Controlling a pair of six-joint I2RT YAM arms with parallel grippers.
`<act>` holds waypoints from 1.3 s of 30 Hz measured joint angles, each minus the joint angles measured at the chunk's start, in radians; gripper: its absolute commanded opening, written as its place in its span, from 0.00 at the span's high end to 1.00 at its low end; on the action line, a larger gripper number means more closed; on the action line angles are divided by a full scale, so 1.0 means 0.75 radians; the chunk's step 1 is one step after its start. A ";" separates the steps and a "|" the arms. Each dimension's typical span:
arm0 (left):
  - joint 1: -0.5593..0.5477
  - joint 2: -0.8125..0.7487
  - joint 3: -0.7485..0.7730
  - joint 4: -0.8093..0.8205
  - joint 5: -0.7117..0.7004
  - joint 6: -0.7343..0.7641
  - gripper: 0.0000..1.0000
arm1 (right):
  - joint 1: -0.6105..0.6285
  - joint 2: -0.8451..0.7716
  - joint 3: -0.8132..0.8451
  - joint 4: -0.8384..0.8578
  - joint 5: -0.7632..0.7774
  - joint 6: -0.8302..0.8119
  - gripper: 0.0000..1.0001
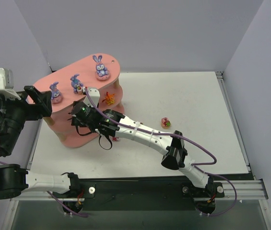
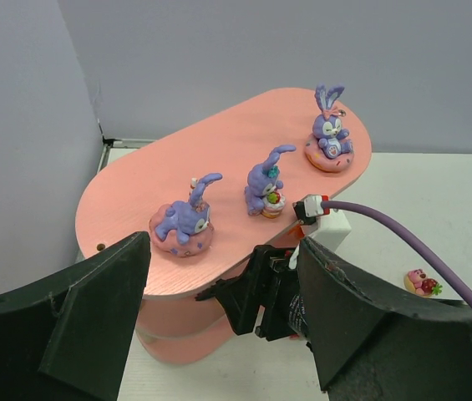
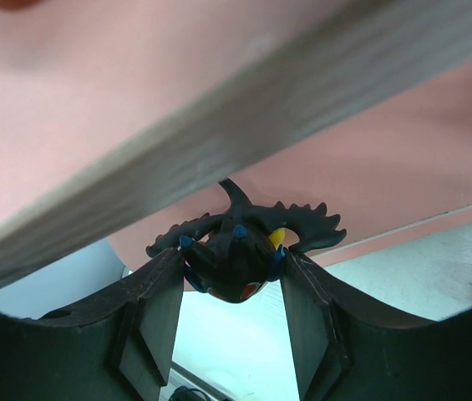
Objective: Place and organize the plastic toys onto the shelf
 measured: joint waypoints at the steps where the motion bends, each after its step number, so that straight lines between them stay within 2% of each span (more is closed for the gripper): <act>1: 0.000 -0.001 0.000 -0.001 0.000 -0.002 0.19 | 0.000 0.000 0.001 -0.001 -0.001 0.001 0.50; 19: 0.000 -0.010 0.000 -0.004 0.000 -0.018 0.19 | 0.000 0.000 0.002 -0.001 -0.001 -0.011 0.45; 27: 0.000 -0.010 0.000 -0.004 0.000 -0.018 0.19 | 0.002 -0.004 -0.003 0.009 0.001 -0.037 0.39; 39: 0.000 -0.010 0.000 -0.004 0.001 -0.018 0.19 | 0.005 -0.104 -0.178 0.126 0.014 -0.101 0.33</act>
